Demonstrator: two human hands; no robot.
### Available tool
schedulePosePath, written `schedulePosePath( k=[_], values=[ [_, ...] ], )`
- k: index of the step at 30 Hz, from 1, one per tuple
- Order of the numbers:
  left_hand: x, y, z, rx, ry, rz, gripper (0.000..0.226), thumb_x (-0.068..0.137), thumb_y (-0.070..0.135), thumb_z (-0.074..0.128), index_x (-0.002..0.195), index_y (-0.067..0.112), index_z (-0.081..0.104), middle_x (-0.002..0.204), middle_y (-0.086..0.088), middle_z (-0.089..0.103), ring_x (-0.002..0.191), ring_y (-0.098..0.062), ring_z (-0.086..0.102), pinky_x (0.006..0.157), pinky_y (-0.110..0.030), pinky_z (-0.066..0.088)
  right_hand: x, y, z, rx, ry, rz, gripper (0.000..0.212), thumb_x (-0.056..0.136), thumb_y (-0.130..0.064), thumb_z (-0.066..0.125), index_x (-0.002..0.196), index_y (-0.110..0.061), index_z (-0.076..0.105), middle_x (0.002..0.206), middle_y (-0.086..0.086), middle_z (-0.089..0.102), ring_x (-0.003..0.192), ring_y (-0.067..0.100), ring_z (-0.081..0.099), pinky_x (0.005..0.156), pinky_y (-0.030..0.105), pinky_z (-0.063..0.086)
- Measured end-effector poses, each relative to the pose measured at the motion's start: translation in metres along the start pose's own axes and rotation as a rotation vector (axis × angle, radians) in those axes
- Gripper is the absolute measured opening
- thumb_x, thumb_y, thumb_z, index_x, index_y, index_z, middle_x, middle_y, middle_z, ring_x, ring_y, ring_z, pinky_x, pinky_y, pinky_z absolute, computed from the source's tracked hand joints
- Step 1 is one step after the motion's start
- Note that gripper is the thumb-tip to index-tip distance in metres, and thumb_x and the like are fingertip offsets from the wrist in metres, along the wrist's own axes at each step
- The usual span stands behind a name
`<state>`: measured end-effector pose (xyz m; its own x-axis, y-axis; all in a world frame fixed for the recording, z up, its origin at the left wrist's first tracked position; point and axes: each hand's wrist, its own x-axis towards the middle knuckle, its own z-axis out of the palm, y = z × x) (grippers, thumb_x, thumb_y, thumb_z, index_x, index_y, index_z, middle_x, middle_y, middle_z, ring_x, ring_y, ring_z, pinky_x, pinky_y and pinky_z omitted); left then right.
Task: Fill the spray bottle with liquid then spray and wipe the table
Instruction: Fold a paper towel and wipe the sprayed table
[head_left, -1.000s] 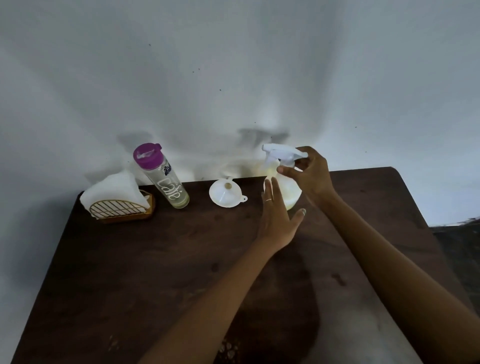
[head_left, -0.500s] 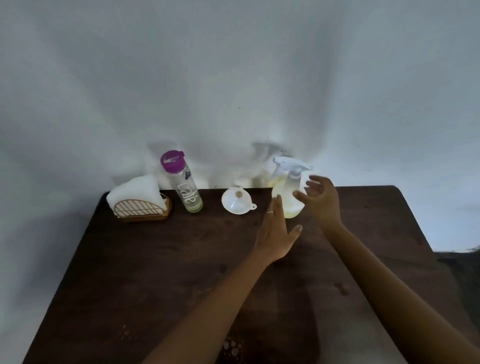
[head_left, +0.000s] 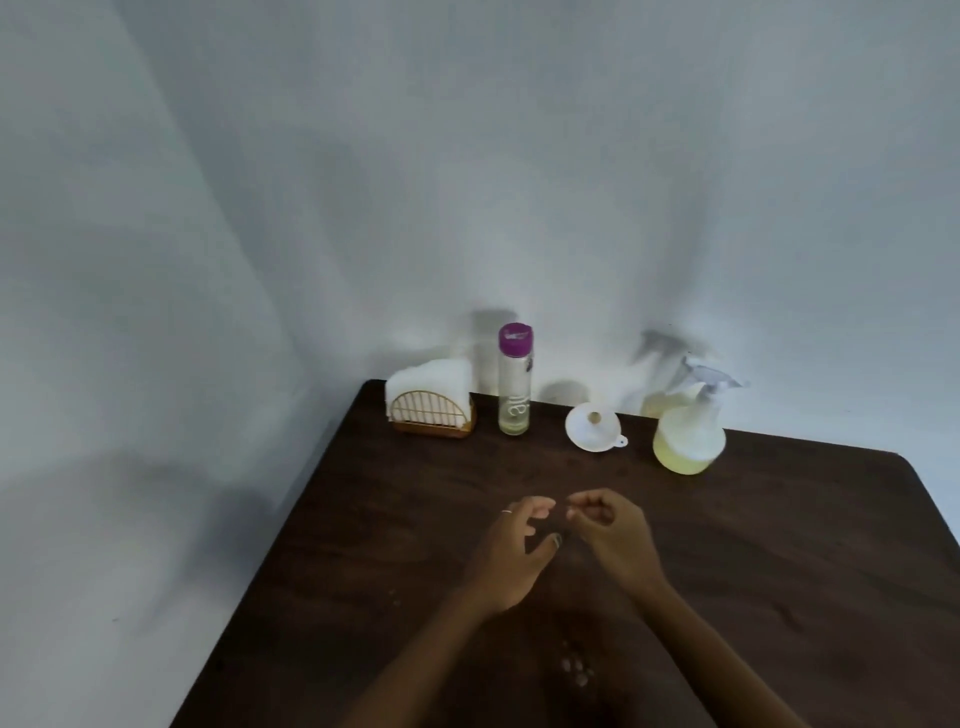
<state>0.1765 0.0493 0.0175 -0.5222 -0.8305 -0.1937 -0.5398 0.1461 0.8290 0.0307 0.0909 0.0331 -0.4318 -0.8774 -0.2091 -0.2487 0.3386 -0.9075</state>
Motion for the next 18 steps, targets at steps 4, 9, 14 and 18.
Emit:
schedulePosePath(
  k=[4,9,14,18],
  values=[
    [-0.022,-0.030,-0.056,-0.029,0.108,-0.011,0.041,0.091,0.029,0.060,0.130,0.035,0.047,0.127,0.014,0.053,0.113,-0.005,0.053,0.092,-0.024,0.047,-0.015,-0.031,0.053,-0.006,-0.042,-0.083,0.015,0.087,-0.010,0.064,0.100,-0.018,0.065,0.093,-0.007,0.066,0.089,0.005,0.063,0.075,0.017,0.048],
    [-0.027,-0.053,-0.116,-0.024,0.173,0.014,0.043,0.092,0.030,0.059,0.133,0.033,0.045,0.128,0.013,0.051,0.112,-0.004,0.051,0.091,-0.024,0.045,-0.015,-0.064,0.105,0.019,-0.005,-0.125,0.019,0.087,-0.010,0.064,0.105,-0.016,0.065,0.096,-0.003,0.068,0.091,0.008,0.064,0.083,0.024,0.052],
    [-0.011,-0.067,-0.149,-0.036,0.199,0.025,0.043,0.093,0.031,0.058,0.133,0.029,0.045,0.132,0.009,0.052,0.113,-0.006,0.051,0.087,-0.023,0.042,0.007,-0.092,0.133,0.008,0.087,-0.147,0.021,0.088,-0.012,0.063,0.109,-0.010,0.065,0.099,0.001,0.068,0.092,0.011,0.063,0.081,0.021,0.051],
    [0.019,-0.070,-0.163,-0.041,0.212,0.026,0.042,0.093,0.030,0.058,0.133,0.027,0.046,0.133,0.007,0.053,0.116,-0.008,0.049,0.087,-0.022,0.038,0.042,-0.107,0.142,-0.032,0.126,-0.142,0.024,0.090,-0.013,0.061,0.113,-0.007,0.064,0.103,0.003,0.067,0.093,0.011,0.060,0.073,0.011,0.043]
  ],
)
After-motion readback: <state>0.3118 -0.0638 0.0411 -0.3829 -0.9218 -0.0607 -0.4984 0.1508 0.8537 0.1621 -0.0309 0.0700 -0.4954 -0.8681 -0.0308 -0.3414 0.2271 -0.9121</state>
